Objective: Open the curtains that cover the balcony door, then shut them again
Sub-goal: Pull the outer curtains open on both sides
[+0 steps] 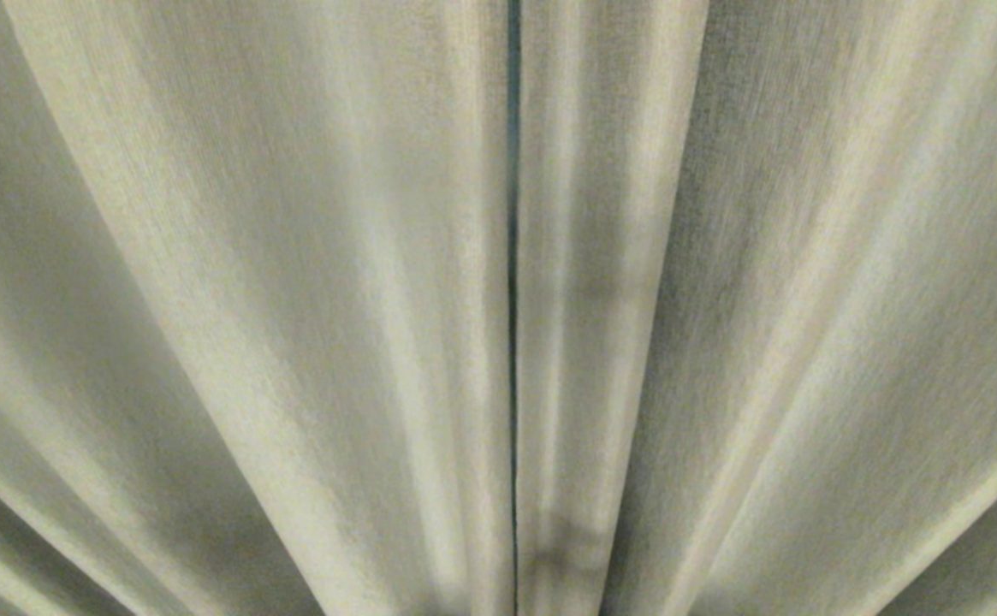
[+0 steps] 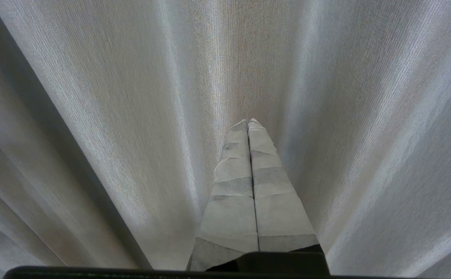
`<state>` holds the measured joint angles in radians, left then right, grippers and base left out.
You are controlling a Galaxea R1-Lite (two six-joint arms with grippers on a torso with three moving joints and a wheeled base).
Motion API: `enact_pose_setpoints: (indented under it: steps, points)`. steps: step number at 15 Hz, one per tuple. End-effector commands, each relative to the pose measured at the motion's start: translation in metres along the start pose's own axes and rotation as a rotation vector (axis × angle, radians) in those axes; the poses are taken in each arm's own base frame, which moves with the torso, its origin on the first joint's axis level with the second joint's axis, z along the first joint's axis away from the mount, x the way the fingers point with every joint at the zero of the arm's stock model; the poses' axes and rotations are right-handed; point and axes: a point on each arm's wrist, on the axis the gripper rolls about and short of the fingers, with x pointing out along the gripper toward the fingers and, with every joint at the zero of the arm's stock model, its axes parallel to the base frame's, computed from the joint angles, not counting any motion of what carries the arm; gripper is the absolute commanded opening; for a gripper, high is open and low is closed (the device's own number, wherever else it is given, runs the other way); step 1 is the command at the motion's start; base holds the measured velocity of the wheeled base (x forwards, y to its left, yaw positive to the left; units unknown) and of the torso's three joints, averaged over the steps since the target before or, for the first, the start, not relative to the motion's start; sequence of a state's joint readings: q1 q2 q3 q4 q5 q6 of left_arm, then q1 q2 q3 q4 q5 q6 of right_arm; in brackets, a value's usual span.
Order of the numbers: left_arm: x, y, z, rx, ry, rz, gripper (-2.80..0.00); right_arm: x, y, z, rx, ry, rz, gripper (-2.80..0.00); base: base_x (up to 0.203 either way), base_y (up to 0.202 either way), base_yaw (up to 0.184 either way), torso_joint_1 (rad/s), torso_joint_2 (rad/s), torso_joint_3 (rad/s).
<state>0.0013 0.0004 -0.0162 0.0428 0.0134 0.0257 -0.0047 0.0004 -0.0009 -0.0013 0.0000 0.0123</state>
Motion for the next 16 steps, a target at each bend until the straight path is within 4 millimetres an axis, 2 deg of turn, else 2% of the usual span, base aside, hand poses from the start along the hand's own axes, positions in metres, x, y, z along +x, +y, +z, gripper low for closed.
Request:
enact_pose_setpoints:
  steps: [1, 12, 16]
  points:
    - [0.0001, 0.0, -0.0001, 0.0, 0.002, 0.001, -2.8, -0.0001, 0.0, -0.0001, 0.0, 0.001, 0.0, -2.8, 0.0, 0.0, 0.0, 0.0, 0.0, 0.0]
    - [0.0, 0.0, 0.0002, 0.0, 0.0, 0.001, -2.8, -0.0001, 0.0, 0.0, -0.008, 0.001, 0.002, -2.8, 0.0, 0.0, 0.0, 0.0, 0.0, 0.0]
    - [0.0, 0.0, 0.0002, 0.0, 0.001, 0.001, -2.8, -0.0002, 0.0005, -0.0006, -0.078, 0.008, 0.031, -2.8, 0.0, 0.0, 0.0, 0.0, 0.0, 0.0]
